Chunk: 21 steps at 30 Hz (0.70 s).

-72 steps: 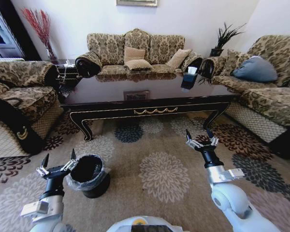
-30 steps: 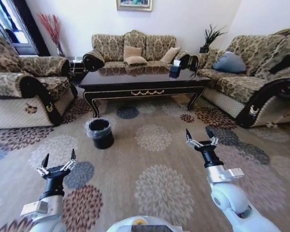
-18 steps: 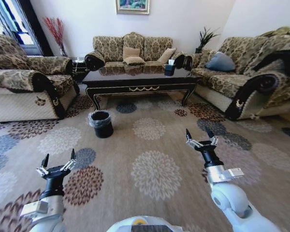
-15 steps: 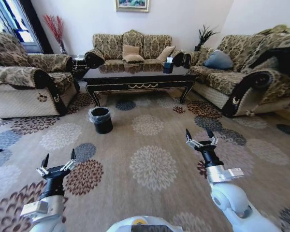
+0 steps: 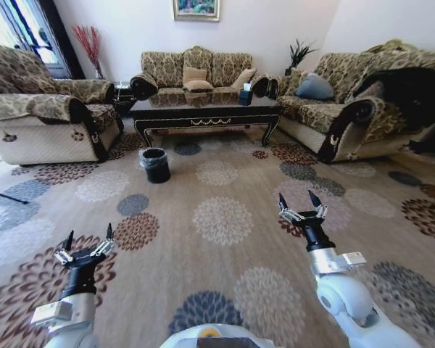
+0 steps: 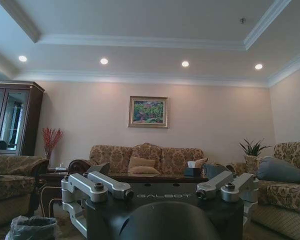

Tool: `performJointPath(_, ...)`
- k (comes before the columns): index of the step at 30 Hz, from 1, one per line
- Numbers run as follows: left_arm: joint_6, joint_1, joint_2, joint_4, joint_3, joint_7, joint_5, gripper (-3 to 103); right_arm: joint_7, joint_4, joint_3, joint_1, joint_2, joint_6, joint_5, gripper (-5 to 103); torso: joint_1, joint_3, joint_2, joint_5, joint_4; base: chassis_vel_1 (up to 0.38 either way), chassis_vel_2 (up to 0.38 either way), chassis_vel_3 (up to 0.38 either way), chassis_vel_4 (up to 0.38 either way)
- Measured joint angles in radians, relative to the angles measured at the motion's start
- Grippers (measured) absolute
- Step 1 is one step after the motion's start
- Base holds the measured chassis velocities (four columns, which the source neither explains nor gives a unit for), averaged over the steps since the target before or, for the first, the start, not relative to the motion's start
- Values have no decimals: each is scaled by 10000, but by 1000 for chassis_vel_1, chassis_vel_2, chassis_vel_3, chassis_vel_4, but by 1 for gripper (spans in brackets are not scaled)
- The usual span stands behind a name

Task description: Move to the front of the table and pick up the trash from the floor, then place it into the trash bin.

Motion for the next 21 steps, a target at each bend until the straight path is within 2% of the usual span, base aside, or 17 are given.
performJointPath(2, 0, 0, 0, -1, 0, -1, 0, 100, 0, 0, 0, 0, 0, 0, 0, 100, 1, 2, 0, 2, 0, 123, -139, -163, 88)
performJointPath(12, 0, -6, 0, 0, 6, 3, 0, 100, 0, -4, 3, 8, -1, 0, 0, 100, 5, 14, -5, 6, 1, -39, 13, 73, -21)
performJointPath(21, 0, -4, 0, 0, 5, 3, 0, 100, 0, -4, 3, 3, -1, -1, 0, 100, 4, 8, -4, 7, 0, 10, -3, -19, 3)
